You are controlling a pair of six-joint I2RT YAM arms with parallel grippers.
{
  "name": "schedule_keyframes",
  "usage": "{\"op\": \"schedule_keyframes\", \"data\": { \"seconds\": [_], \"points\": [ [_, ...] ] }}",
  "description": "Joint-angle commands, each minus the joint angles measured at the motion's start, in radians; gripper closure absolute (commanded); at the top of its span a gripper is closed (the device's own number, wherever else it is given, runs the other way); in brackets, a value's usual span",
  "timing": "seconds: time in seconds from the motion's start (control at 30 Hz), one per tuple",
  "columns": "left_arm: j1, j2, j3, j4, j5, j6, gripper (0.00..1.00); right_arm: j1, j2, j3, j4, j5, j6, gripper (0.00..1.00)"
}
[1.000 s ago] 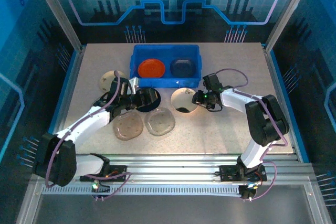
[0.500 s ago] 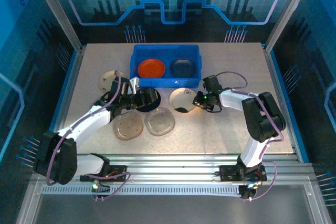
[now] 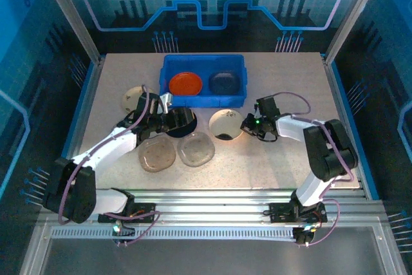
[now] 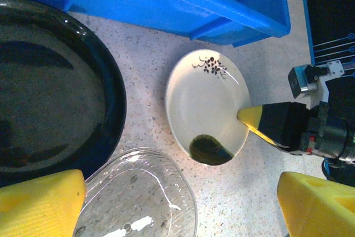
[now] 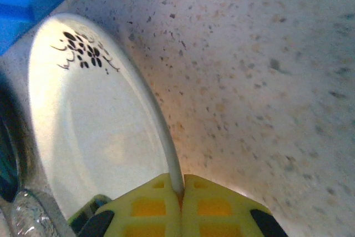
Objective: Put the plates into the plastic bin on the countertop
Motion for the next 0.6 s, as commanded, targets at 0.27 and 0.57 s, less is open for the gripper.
{"op": "schedule_keyframes", "data": {
  "seconds": [0.27, 0.57],
  "points": [
    [-0.037, 0.059, 0.051, 0.053, 0.037, -0.043, 0.25, -0.004, -0.248, 0.006, -0.164, -0.093, -0.045, 1.00],
    [-0.070, 0.127, 0.106, 0.100, 0.052, -0.067, 0.40, 0.063, -0.273, 0.105, -0.178, -0.177, -0.070, 1.00]
  ]
}}
